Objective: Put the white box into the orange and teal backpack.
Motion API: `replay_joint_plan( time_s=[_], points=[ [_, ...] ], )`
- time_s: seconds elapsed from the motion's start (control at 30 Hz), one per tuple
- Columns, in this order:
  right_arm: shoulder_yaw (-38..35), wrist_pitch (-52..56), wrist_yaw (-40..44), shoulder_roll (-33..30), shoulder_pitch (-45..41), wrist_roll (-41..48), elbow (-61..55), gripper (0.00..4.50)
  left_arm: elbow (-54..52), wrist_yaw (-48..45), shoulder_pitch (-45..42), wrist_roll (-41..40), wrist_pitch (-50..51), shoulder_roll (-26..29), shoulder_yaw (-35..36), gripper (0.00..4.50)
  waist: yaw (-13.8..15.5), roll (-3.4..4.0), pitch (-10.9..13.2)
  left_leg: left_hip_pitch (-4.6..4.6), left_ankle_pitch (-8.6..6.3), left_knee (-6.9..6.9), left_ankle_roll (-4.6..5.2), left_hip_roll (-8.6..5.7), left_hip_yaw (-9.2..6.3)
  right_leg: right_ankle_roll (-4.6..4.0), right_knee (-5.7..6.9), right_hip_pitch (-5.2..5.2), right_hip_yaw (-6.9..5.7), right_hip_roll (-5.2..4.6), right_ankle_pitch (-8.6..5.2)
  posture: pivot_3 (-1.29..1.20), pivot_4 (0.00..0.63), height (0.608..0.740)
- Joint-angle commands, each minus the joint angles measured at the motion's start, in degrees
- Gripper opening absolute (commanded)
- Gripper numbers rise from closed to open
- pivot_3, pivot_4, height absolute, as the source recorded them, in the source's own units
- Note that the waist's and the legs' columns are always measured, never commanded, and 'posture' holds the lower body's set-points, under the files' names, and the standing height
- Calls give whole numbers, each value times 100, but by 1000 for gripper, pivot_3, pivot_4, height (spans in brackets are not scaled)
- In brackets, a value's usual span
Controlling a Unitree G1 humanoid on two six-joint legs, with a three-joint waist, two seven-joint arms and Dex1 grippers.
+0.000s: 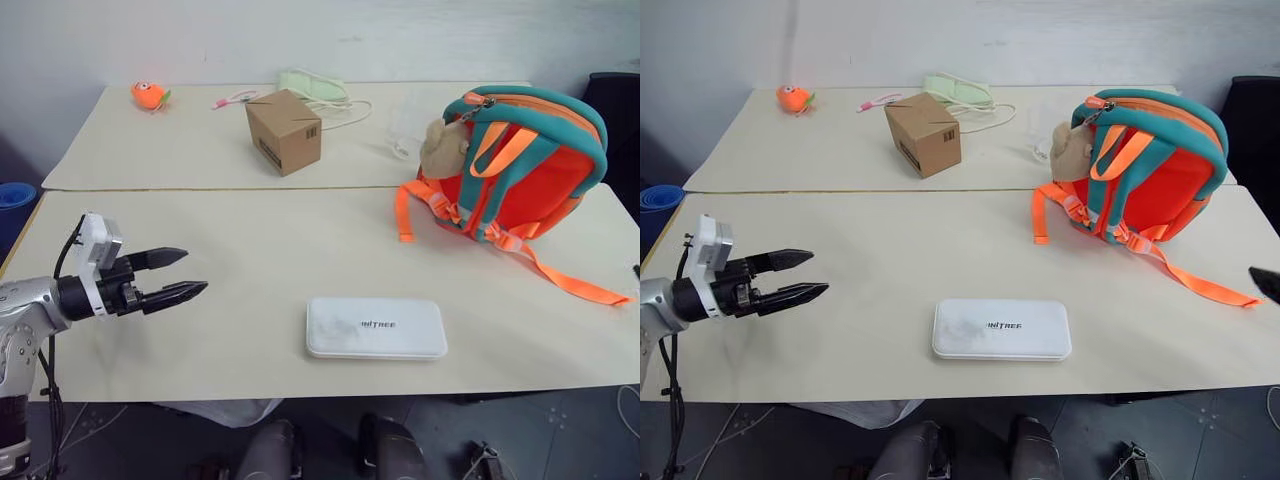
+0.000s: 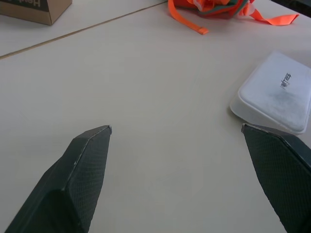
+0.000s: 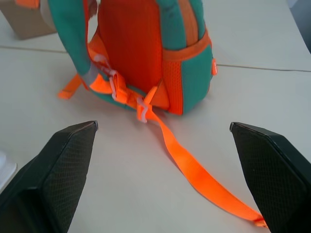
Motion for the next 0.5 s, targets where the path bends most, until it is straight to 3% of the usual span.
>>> replay_joint_plan(
  time_s=[0.03, 0.5],
  points=[
    [-99, 160, -170, 17, -119, 133, -267, 4468, -162, 133, -67, 1, -109, 66, 139, 4500, -3, 0, 0, 0, 0, 0, 0, 0, 1, 0, 1, 0, 0, 0, 0, 0, 150, 740],
    [-111, 576, -624, 273, -189, 164, -953, 4468, -169, 125, -112, 119, 4, 237, -142, 4500, -7, 0, 0, 3, 0, 0, -2, 0, 12, 1, 8, -4, -1, 3, 0, 0, 150, 740]
  ],
)
